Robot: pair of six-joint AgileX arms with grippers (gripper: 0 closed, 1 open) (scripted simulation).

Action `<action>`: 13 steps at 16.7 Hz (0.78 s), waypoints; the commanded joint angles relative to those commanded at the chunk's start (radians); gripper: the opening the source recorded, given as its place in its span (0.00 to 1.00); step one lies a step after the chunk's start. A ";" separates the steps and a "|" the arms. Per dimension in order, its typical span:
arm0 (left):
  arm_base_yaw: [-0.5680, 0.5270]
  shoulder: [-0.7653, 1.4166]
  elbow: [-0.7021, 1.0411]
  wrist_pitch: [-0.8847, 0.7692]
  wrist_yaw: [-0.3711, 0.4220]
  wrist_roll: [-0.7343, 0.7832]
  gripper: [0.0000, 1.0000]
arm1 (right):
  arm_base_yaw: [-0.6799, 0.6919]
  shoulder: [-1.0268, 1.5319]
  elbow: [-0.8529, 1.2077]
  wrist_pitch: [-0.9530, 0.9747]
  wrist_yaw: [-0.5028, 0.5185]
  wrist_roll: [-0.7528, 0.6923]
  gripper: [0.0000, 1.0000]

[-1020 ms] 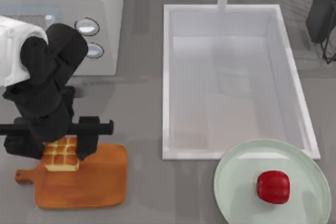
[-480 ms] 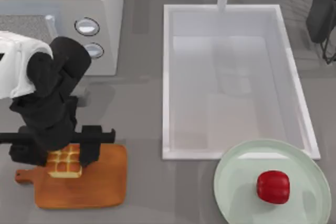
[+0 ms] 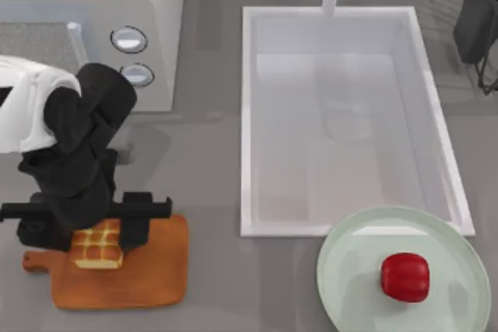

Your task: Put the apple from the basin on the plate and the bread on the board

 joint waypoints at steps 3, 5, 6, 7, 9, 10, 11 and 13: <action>0.000 0.000 0.000 0.000 0.000 0.000 0.23 | 0.000 0.000 0.000 0.000 0.000 0.000 1.00; 0.000 0.000 0.000 0.000 0.000 0.000 0.38 | 0.000 0.000 0.000 0.000 0.000 0.000 1.00; 0.000 0.000 0.000 0.000 0.000 0.000 0.45 | 0.000 0.000 0.000 0.000 0.000 0.000 1.00; 0.000 0.000 0.000 0.000 0.000 0.000 0.53 | 0.000 0.000 0.000 0.000 0.000 0.000 1.00; 0.000 0.000 0.000 0.000 0.000 0.000 0.68 | 0.000 0.000 0.000 0.000 0.000 0.000 1.00; 0.000 0.000 0.000 0.000 0.000 0.000 0.75 | 0.000 0.000 0.000 0.000 0.000 0.000 1.00; 0.000 0.000 0.000 0.000 0.000 0.000 0.83 | 0.000 0.000 0.000 0.000 0.000 0.000 1.00; 0.000 0.000 0.000 0.000 0.000 0.000 0.98 | 0.000 0.000 0.000 0.000 0.000 0.000 1.00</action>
